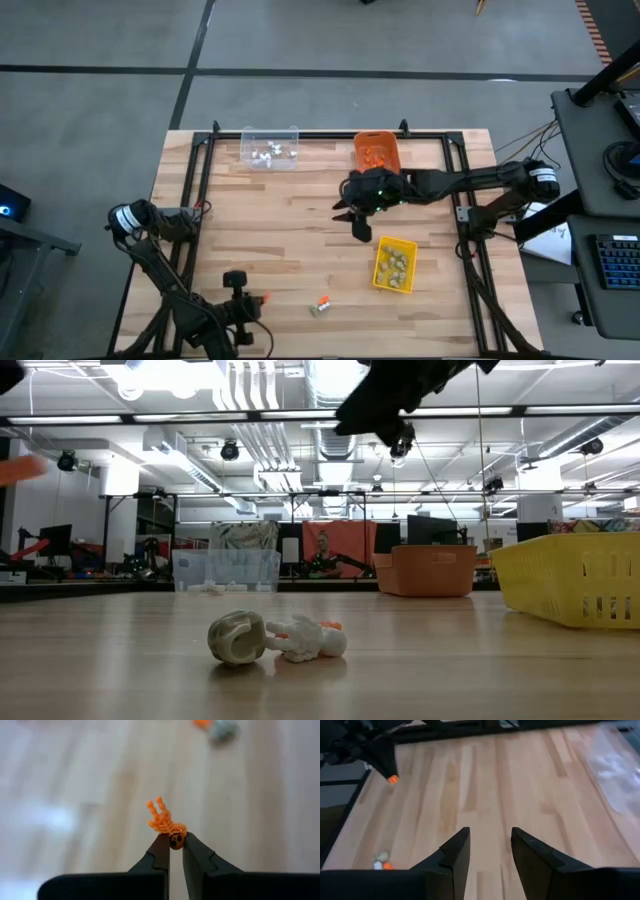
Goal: Sort Halloween decoration
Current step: Put the orange skeleton toy into the yellow bin
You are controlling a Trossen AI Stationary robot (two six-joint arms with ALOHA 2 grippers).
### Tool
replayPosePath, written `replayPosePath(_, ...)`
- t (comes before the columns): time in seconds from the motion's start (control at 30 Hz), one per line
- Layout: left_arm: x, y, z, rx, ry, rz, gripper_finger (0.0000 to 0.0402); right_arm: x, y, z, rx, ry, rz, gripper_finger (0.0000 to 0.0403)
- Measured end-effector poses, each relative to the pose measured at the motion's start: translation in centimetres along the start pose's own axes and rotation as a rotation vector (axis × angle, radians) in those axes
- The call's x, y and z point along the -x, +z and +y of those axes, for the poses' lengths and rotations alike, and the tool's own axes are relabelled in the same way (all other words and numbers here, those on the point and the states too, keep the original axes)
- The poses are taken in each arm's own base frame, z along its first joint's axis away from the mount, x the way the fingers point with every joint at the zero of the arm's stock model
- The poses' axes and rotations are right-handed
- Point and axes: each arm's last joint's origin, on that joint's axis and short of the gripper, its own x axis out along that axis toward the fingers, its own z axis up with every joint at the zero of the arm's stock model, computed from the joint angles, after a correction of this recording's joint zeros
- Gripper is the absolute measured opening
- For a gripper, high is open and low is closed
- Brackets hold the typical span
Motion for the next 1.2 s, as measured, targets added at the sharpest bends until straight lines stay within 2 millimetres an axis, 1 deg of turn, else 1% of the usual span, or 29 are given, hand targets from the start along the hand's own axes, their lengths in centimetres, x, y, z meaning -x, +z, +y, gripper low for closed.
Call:
replayPosePath(0.17,-0.2,2.4,1.1,-0.033,0.131,-0.122,0.0002,-3.4,-0.5,1.8,0.108,0.059,-0.059,0.0134)
replayPosePath(0.33,-0.7,4.8,2.1,-0.041,0.239,-0.226,0.0001,-7.2,-1.0,3.8,0.212,0.129,-0.164,0.0134)
replayPosePath(0.43,-0.9,5.9,2.6,-0.034,0.28,-0.258,0.0001,-9.0,-1.2,4.9,0.262,0.208,-0.238,0.0134)
replayPosePath(0.5,-1.0,6.3,2.8,-0.033,0.296,-0.272,0.0001,-10.0,-1.4,5.5,0.277,0.267,-0.276,0.0134)
replayPosePath(0.6,-1.1,6.5,2.9,-0.032,0.311,-0.28,0.0001,-11.0,-1.4,6.0,0.273,0.32,-0.321,0.0134)
replayPosePath(0.77,-1.2,6.6,3.0,-0.024,0.323,-0.299,0.0001,-12.2,-1.3,6.1,0.262,0.329,-0.347,0.0134)
replayPosePath(1.0,-1.3,6.8,3.1,-0.019,0.343,-0.316,0.0001,-12.8,-0.7,6.2,0.244,0.333,-0.358,0.0134)
replayPosePath(1.2,-1.5,7.0,3.3,-0.006,0.356,-0.33,0.0001,-12.8,-0.7,6.2,0.234,0.332,-0.358,0.0134)
